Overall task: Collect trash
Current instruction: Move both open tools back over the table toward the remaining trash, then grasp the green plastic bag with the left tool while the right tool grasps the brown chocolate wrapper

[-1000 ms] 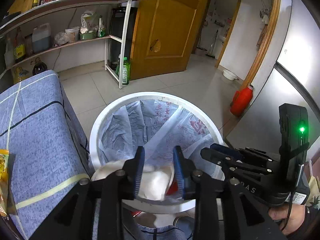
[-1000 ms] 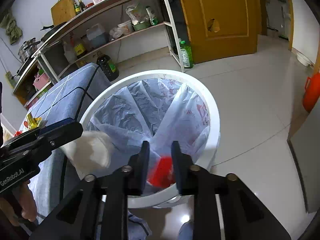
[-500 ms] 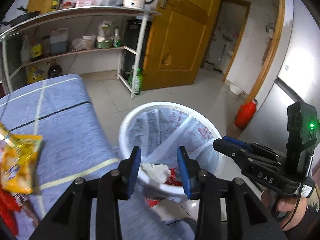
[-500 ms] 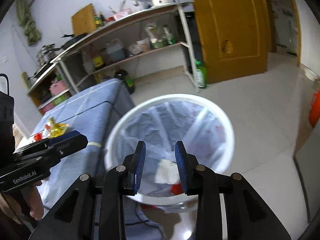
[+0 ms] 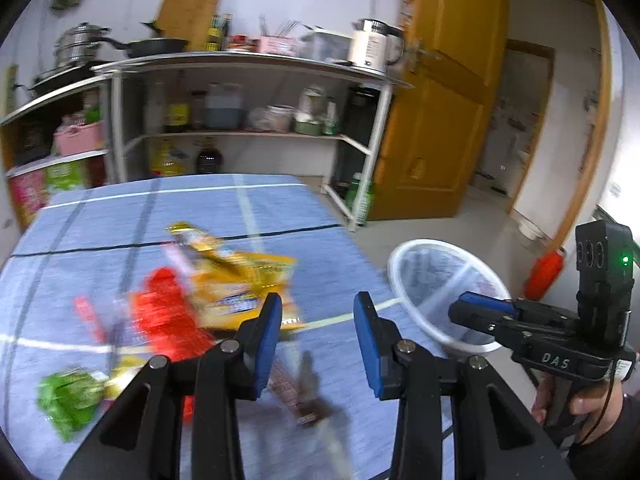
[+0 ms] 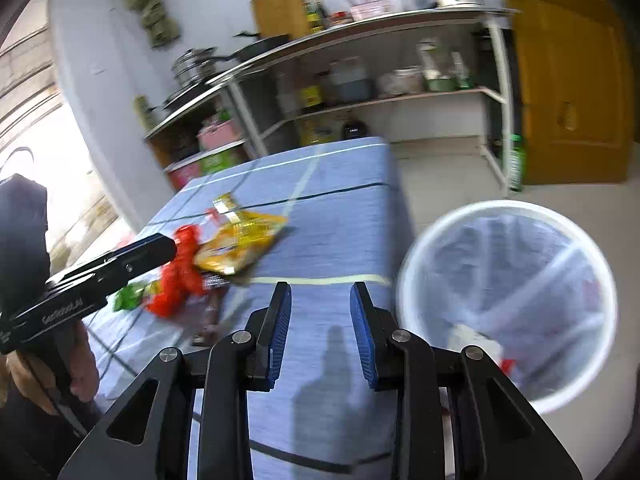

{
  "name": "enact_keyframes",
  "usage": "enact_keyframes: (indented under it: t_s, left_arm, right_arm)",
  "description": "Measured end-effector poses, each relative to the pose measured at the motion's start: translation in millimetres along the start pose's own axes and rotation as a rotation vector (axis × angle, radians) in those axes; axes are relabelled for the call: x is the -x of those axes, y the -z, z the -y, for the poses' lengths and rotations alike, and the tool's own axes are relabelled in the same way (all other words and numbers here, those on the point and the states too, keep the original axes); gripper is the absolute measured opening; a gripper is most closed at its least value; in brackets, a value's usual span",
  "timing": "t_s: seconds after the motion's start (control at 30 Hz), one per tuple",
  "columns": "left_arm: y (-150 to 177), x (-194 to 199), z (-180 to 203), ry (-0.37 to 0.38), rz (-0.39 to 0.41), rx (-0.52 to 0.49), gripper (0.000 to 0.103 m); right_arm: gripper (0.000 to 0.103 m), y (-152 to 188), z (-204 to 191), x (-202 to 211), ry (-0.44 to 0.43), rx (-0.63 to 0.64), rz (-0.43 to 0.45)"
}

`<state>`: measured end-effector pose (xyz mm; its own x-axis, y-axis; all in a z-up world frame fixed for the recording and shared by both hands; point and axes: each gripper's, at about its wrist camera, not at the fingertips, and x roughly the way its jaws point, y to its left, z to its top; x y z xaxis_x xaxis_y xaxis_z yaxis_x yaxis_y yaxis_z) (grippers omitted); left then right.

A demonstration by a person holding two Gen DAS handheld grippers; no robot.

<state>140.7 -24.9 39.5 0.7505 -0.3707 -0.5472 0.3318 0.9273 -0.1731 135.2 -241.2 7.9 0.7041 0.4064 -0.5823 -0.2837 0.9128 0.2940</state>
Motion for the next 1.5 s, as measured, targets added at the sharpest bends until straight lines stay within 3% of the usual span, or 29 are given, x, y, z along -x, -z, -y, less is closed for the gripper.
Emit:
enact_keyframes:
  t_s: [0.27, 0.6, 0.87, 1.07, 1.13, 1.17, 1.2, 1.33, 1.37, 1.5]
  left_arm:
    - [23, 31, -67, -0.167, 0.022, 0.061, 0.049]
    - [57, 45, -138, -0.329, -0.012, 0.199, 0.061]
    - [73, 35, -152, -0.363, -0.089, 0.230, 0.063]
    - [74, 27, -144, -0.405, -0.113, 0.197, 0.063]
    - [75, 26, -141, -0.419, -0.113, 0.175, 0.063]
    - [74, 25, -139, -0.426, -0.118, 0.166, 0.061]
    - [75, 25, -138, -0.423, -0.118, 0.155, 0.051]
    - [74, 25, -132, -0.436, -0.118, 0.122, 0.043]
    - [75, 26, -132, -0.440, -0.116, 0.121, 0.032]
    - [75, 30, -135, -0.435, -0.108, 0.136, 0.027]
  right_arm:
    - [0.032, 3, -59, -43, -0.068, 0.105, -0.105]
    - [0.032, 15, -99, -87, -0.059, 0.207, -0.200]
    - [0.032, 19, -100, -109, -0.022, 0.198, -0.274]
    - [0.031, 21, -104, -110, 0.001, 0.233, -0.271]
    - [0.022, 21, -104, -111, 0.003, 0.236, -0.273]
    - [0.022, 21, -104, -110, 0.001, 0.234, -0.273]
    - [0.021, 21, -104, -110, 0.000, 0.232, -0.273]
    - [0.019, 21, -104, -109, -0.003, 0.232, -0.274]
    - [0.019, 21, -104, -109, -0.004, 0.230, -0.273]
    - [0.017, 21, -102, -106, -0.009, 0.223, -0.269]
